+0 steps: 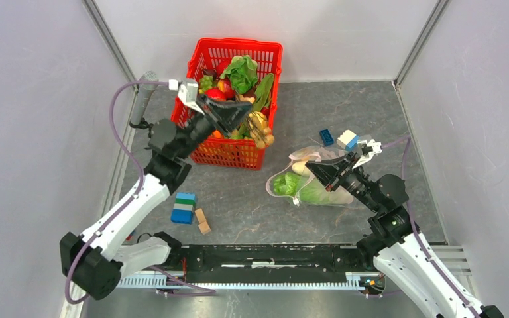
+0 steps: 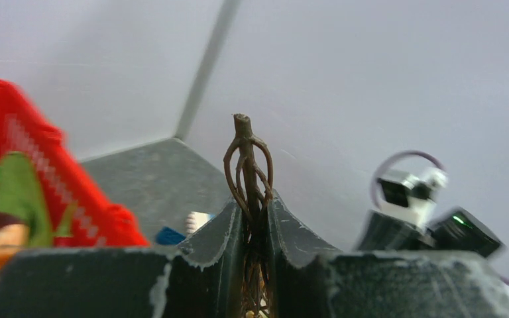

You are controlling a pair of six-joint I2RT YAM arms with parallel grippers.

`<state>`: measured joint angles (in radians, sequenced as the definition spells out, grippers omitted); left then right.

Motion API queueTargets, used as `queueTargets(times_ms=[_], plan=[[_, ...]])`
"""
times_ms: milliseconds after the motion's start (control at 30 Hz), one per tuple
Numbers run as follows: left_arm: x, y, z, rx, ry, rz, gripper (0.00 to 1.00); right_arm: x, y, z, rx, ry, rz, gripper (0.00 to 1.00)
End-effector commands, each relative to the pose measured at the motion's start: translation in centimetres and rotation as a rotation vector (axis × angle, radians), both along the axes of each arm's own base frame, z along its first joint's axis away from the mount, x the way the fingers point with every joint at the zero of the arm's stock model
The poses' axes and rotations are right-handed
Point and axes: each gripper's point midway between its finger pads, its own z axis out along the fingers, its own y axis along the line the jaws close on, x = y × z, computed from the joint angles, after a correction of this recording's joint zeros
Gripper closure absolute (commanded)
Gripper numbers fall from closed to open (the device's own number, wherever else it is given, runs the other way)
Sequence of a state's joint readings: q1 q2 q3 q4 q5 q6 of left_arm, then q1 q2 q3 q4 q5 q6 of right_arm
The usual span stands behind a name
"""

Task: Place the food in the zip-top bag and seal the zipper
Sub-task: Place the fake fruit in the zipper food storage bag.

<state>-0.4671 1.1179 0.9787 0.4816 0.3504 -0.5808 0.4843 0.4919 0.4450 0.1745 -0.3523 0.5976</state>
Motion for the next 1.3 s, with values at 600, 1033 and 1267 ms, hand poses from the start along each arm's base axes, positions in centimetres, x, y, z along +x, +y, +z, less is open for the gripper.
queueTargets(times_ms=[600, 1033, 1267], plan=[[-9.6, -7.0, -3.3, -0.137, -0.059, -0.194, 0.98, 0.3, 0.3, 3.3, 0.202, 0.005, 0.006, 0.99], [-7.3, -8.9, -6.1, 0.009, -0.167, -0.008, 0.98, -1.8, 1.0, 5.2, 0.235, -0.031, 0.114, 0.99], [-5.7, -9.0, -6.4, 0.068, -0.225, 0.087, 0.98, -2.9, 1.5, 4.9, 0.189, -0.021, 0.175, 0.98]])
